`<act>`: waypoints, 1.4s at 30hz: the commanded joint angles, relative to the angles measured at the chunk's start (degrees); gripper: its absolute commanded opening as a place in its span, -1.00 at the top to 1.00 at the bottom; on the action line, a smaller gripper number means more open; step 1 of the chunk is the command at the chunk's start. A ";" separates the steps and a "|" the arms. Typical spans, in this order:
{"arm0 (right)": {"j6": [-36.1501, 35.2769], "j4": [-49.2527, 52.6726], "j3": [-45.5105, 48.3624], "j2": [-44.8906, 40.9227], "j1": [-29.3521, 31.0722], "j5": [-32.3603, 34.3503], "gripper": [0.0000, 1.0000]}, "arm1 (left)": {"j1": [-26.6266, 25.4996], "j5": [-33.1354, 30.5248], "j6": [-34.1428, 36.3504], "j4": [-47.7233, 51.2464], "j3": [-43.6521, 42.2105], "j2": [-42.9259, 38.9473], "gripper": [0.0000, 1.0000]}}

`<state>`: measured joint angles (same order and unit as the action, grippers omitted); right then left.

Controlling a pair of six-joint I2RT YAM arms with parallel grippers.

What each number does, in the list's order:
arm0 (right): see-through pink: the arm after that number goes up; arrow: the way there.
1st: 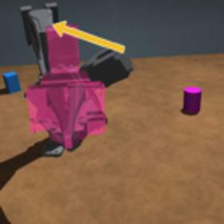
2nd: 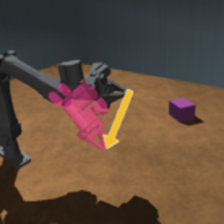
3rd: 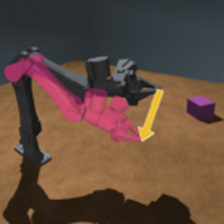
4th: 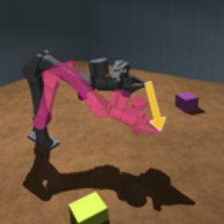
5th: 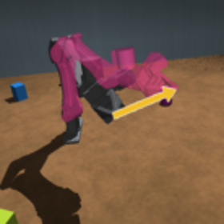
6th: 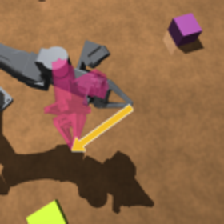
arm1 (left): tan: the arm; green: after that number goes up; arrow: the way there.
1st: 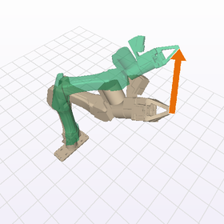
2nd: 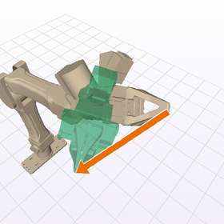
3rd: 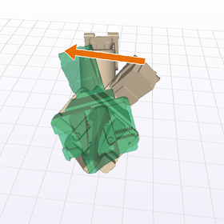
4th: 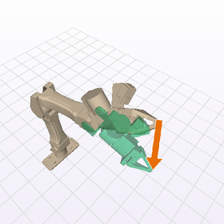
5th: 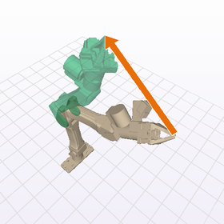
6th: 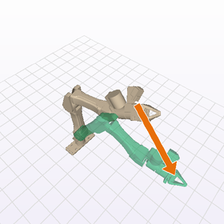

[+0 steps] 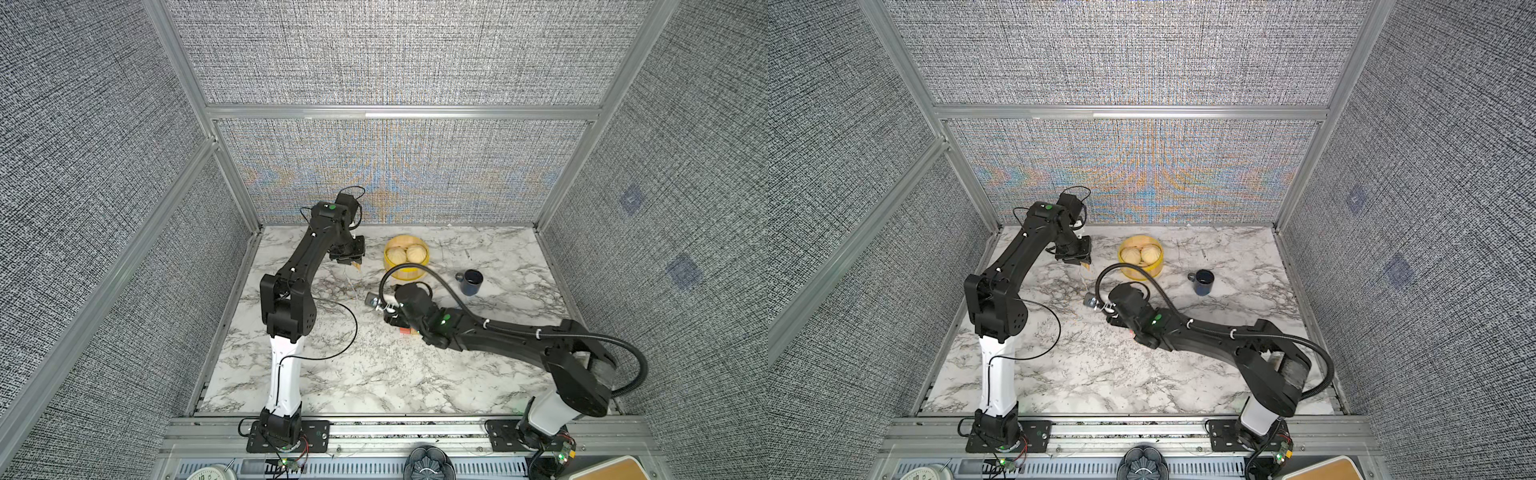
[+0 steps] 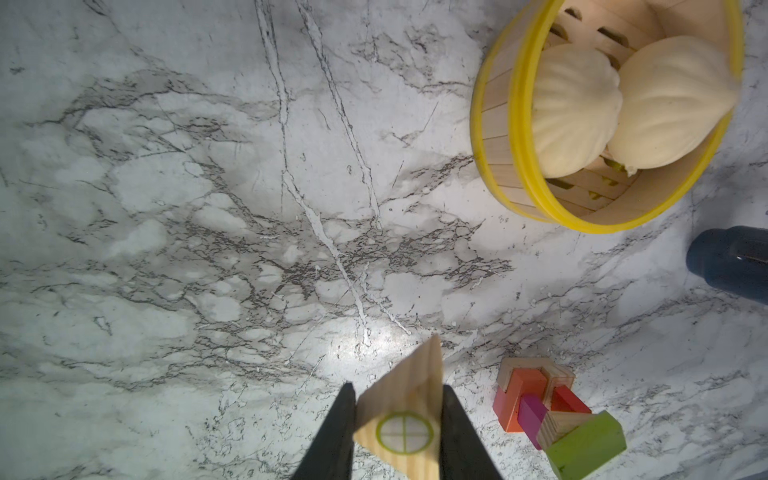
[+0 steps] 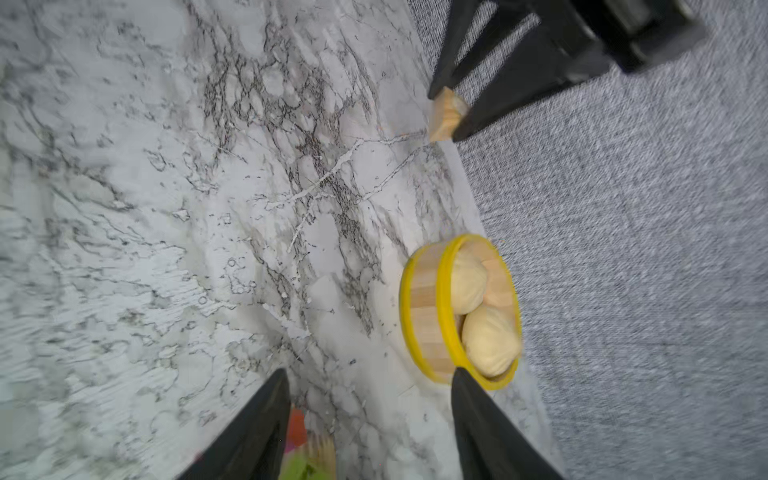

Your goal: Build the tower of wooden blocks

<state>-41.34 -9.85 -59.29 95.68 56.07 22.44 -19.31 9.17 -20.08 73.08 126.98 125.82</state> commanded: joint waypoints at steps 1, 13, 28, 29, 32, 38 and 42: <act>-23.23 -19.87 1.76 5.05 2.55 11.37 -0.21 | 0.06 1.23 1.24 1.98 0.80 0.38 0.52; -56.49 -54.16 -7.83 28.37 4.30 13.20 0.16 | 0.13 2.04 1.23 1.47 0.82 0.84 0.52; -56.85 -48.38 -17.37 31.84 2.29 14.03 0.18 | 0.09 2.18 0.98 0.36 0.64 1.75 0.52; -57.39 -49.07 -17.95 32.36 2.09 14.14 0.18 | 0.09 2.64 0.96 0.39 0.62 1.75 0.52; -58.30 -49.76 -19.13 33.36 1.86 14.21 0.20 | 0.12 3.57 1.15 0.22 0.61 1.94 0.52; -60.22 -51.23 -22.81 35.82 0.88 15.72 0.30 | 0.12 4.10 1.57 0.40 0.48 2.08 0.52; -60.52 -50.61 -23.80 36.28 0.56 15.67 0.34 | 0.07 4.71 1.51 0.06 0.27 1.98 0.52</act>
<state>-101.01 -57.78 -82.21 131.81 56.88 37.04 -19.31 12.99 -19.00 73.23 127.24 127.59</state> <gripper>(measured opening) 0.333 0.315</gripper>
